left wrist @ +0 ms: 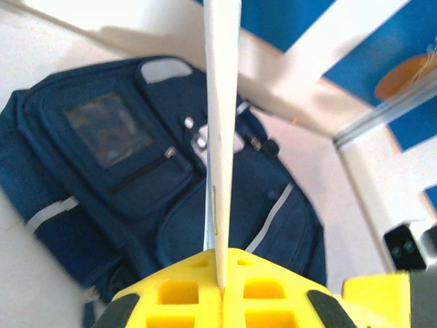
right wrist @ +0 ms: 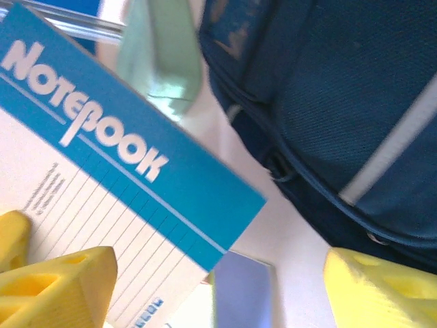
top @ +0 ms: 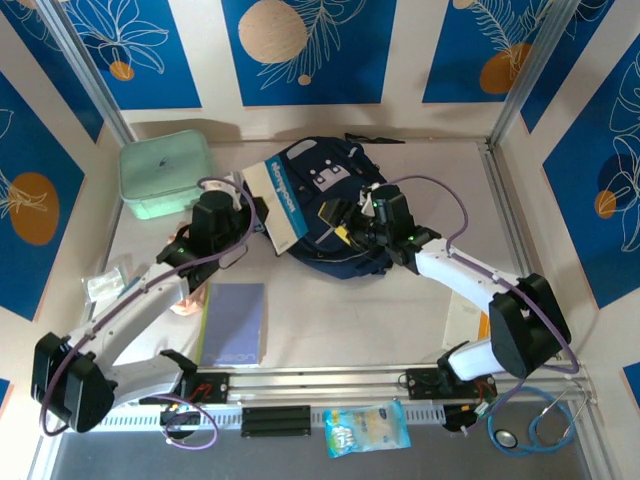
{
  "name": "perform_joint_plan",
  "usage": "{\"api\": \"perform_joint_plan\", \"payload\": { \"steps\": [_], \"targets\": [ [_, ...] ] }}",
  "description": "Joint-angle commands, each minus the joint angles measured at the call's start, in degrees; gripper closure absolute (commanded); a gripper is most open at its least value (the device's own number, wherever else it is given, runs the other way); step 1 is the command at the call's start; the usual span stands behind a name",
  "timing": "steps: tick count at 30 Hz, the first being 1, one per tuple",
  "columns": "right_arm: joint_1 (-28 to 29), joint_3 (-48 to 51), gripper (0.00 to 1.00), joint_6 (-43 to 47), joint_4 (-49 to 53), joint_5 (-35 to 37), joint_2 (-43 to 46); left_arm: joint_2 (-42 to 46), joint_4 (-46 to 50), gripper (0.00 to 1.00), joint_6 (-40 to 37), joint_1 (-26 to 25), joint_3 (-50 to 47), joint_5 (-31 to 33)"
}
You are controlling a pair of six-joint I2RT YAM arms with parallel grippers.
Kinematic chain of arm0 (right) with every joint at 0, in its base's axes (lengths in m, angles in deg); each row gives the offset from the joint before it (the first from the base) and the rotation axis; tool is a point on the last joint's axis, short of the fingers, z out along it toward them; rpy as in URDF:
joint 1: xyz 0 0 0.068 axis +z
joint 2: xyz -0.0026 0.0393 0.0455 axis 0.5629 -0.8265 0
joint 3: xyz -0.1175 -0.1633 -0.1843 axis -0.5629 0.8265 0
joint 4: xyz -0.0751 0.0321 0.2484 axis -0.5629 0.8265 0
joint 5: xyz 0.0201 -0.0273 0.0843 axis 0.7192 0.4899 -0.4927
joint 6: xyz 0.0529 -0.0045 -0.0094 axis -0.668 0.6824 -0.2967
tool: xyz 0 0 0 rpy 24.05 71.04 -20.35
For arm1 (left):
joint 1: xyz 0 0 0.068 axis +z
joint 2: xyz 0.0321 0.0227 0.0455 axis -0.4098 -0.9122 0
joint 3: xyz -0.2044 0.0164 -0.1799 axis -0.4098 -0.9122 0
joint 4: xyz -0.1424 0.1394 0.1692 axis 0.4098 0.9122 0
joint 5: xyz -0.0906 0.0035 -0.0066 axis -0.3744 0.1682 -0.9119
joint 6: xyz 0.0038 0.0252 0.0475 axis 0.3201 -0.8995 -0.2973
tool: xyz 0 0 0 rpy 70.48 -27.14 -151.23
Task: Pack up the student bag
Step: Pass the book.
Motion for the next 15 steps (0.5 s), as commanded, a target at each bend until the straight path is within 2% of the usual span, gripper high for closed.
{"api": "perform_joint_plan", "payload": {
  "steps": [1, 7, 15],
  "targets": [
    [0.1, 1.4, 0.17, -10.6, -12.5, -4.6, -1.5, -3.1, -9.5, 1.00, 7.0, -0.1, 5.1, 2.3],
    [0.8, 1.5, 0.09, -16.8, -21.3, -5.4, -3.8, -6.8, -12.3, 1.00, 16.7, 0.0, 8.5, 3.8],
    [0.9, -1.1, 0.09, -22.2, -32.6, -7.8, -8.8, -8.9, -15.2, 1.00, 21.1, 0.0, 9.5, 2.8]
  ]
}}
